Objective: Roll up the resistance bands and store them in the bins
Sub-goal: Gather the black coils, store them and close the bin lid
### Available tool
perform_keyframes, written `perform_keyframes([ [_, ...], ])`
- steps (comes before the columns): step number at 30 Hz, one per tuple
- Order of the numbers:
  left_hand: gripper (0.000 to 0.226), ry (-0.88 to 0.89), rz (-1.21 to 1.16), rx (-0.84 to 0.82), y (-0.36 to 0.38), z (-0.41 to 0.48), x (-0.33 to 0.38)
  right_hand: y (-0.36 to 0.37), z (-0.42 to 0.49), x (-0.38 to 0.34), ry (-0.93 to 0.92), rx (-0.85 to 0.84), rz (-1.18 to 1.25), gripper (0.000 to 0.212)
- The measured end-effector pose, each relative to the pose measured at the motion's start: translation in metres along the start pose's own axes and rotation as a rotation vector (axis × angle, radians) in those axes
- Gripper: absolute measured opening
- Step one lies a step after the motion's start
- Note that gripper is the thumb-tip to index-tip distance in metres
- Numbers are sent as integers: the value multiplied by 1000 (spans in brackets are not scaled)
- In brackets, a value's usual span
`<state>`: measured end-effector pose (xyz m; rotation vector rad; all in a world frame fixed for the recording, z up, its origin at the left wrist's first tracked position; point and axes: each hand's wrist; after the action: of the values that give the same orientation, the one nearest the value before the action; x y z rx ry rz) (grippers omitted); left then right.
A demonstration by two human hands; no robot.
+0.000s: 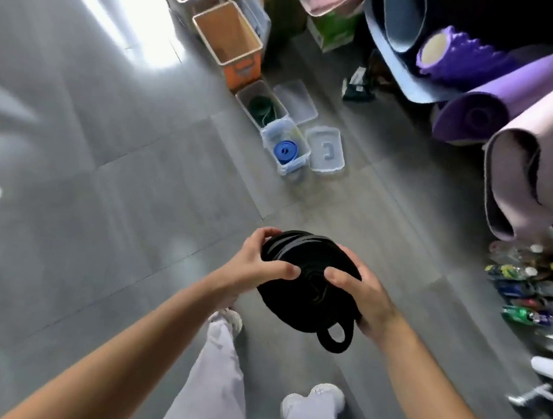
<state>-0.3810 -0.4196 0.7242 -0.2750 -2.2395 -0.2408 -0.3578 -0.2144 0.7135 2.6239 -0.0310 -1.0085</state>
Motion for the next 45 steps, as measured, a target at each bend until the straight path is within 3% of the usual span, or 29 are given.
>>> perform_keyframes([
  [5,75,67,26,104,-133,-5,36,116,72,-38,-45,-50,-9,67],
  [10,102,57,-1,165,-249,14,86,210,142,-89,-69,-63,-17,66],
  [16,110,72,-67,177,-347,85,138,263,241,-174,-62,-21,-46,60],
  [26,100,73,-84,221,-532,218,270,362,433,-343,-44,-61,-100,69],
  [29,97,67,-78,224,-589,258,305,394,479,-387,-62,-67,-92,56],
  [32,97,65,-7,147,-642,305,336,418,529,-416,-96,-35,-45,49],
  [37,98,77,207,-8,-714,385,399,457,608,-439,-178,89,184,70],
  [45,86,-51,352,-292,-743,511,434,455,692,-454,-109,387,445,65],
])
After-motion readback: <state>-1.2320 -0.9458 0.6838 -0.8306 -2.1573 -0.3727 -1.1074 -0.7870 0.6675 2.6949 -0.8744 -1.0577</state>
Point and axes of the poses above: each hand's wrist, its own z-axis towards the middle knuckle, its own y-axis out of the palm, x = y × z, and after that the axes turned 5 degrees about y, right-handed
